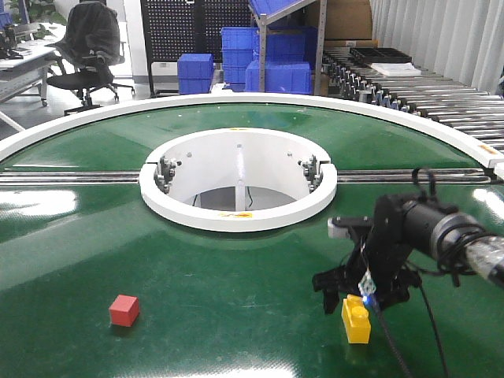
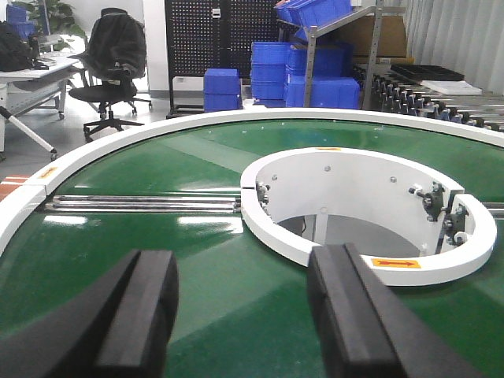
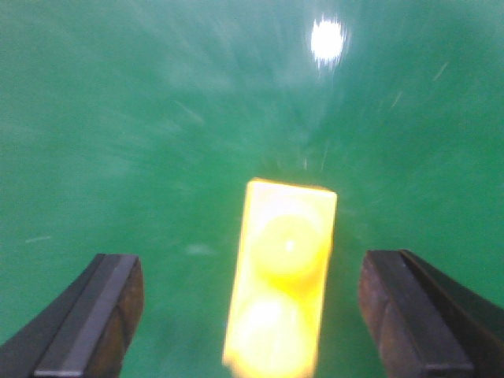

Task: Pick red and yellow blocks into blue bin
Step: 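Lower the right gripper over the yellow brick and close on it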

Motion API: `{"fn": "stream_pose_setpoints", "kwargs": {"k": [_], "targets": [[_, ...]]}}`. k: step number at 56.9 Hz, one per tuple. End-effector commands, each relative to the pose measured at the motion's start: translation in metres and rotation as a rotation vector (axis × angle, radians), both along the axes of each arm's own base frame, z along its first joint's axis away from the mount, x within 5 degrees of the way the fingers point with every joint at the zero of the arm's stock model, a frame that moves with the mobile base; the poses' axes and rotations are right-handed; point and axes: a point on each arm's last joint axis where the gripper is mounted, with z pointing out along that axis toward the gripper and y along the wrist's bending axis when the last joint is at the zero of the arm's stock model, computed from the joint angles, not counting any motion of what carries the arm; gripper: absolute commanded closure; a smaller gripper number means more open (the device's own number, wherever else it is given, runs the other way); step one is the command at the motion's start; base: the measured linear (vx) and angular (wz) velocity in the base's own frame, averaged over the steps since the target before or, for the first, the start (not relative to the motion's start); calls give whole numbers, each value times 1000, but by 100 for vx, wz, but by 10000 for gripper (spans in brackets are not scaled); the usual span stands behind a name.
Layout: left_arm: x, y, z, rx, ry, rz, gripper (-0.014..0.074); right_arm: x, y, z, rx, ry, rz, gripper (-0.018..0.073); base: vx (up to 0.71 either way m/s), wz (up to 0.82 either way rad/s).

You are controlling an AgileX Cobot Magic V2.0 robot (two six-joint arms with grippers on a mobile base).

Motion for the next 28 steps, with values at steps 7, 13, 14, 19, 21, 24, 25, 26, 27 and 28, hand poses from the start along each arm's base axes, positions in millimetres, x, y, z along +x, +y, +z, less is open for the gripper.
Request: {"fn": "stream_pose_setpoints", "kwargs": {"k": [7, 13, 14, 19, 21, 24, 25, 26, 27, 28], "targets": [[-3, 0, 18, -1, -113, 4, 97, 7, -3, 22, -13, -110, -19, -24, 0, 0], [-3, 0, 18, -1, -113, 4, 97, 9, -2, 19, -8, -117, -32, 23, 0, 0], [-3, 0, 18, -1, -113, 4, 97, 9, -3, 19, -6, -119, -38, 41, 0, 0], [-3, 0, 18, -1, -113, 4, 97, 10, -3, 19, 2, -122, -63, 181, 0, 0], [-3, 0, 18, -1, -113, 4, 97, 10, -3, 19, 0, -120, -60, 272, 0, 0], [-3, 0, 18, -1, -113, 4, 97, 9, -3, 19, -10, -116, -50, 413, 0, 0], [-3, 0, 18, -1, -113, 4, 97, 9, -3, 18, -11, -115, -48, 454, 0, 0], [-3, 0, 18, -1, -113, 4, 97, 9, -3, 18, -13, -113, -43, 516, 0, 0], [-3, 0, 18, -1, -113, 4, 97, 9, -3, 18, -15, -113, -39, 556, 0, 0], [-3, 0, 18, -1, -113, 4, 97, 9, -3, 18, -16, -113, -35, 577, 0, 0]]}}
